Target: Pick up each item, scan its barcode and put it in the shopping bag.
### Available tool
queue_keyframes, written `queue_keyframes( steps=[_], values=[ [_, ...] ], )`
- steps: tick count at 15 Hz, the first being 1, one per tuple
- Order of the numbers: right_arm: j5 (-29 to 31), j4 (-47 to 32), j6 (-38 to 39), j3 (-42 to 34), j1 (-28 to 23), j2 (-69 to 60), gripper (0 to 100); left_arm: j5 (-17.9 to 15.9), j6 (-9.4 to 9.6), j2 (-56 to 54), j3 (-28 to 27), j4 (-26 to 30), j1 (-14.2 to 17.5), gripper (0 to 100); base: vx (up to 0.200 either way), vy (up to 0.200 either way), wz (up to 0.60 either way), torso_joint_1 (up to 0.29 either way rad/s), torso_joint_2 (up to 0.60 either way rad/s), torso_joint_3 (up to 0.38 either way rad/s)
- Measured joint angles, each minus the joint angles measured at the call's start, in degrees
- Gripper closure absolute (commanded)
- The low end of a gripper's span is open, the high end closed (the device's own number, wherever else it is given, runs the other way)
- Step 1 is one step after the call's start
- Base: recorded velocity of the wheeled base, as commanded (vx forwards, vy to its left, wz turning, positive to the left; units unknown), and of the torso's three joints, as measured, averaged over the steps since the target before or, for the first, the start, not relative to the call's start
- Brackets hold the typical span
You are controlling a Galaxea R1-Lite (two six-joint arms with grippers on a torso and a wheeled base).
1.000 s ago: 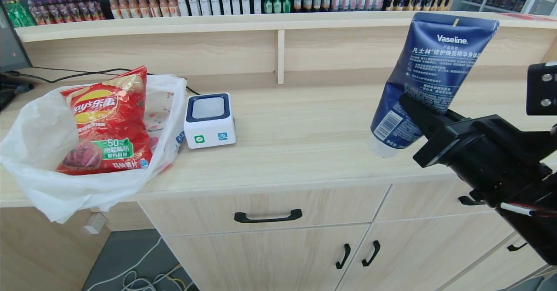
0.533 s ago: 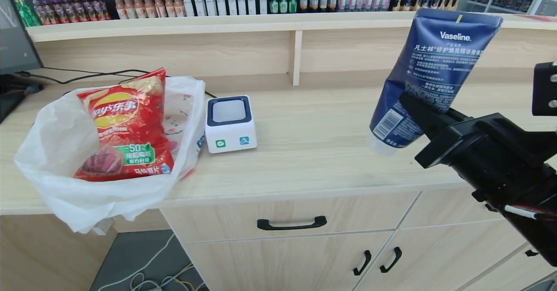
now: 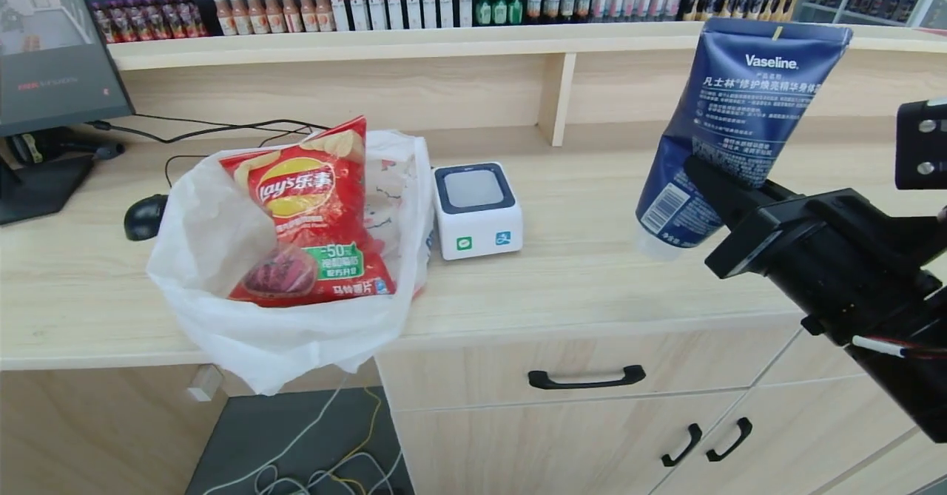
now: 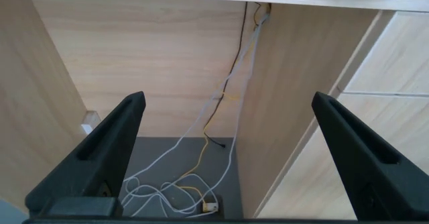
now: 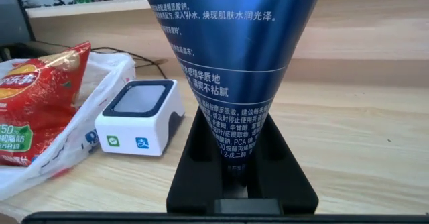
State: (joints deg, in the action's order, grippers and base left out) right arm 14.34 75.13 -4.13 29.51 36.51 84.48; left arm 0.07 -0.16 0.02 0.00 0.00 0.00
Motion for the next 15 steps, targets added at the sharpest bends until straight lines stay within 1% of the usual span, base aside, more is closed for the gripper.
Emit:
queue_keyframes(
  steps=[5, 9, 11, 13, 15],
  values=[
    [1.0, 0.1, -1.7, 0.5, 0.0, -0.5, 100, 0.0, 0.02, 0.0, 0.0, 0.0, 0.0, 0, 0.000, 0.200, 0.00, 0.000, 0.00, 0.001],
    [-0.6, 0.2, -3.9, 1.5, 0.1, -0.8, 100, 0.0, 0.16, 0.0, 0.0, 0.0, 0.0, 0, 0.000, 0.000, 0.00, 0.000, 0.00, 0.000],
    [-0.9, -0.2, -5.6, 3.3, 0.2, -0.8, 100, 0.0, 0.16, 0.0, 0.0, 0.0, -0.1, 0, 0.000, 0.000, 0.00, 0.000, 0.00, 0.000],
    [-0.7, -0.4, -9.2, 6.1, 0.0, -0.3, 100, 0.0, 0.16, 0.0, 0.0, 0.0, 0.0, 0, 0.000, 0.000, 0.00, 0.000, 0.00, 0.000],
    [-1.9, -0.7, -12.5, 8.7, 0.1, 1.1, 100, 0.0, 0.16, 0.0, 0.0, 0.0, 0.0, 0, 0.000, 0.000, 0.00, 0.000, 0.00, 0.000]
  ],
)
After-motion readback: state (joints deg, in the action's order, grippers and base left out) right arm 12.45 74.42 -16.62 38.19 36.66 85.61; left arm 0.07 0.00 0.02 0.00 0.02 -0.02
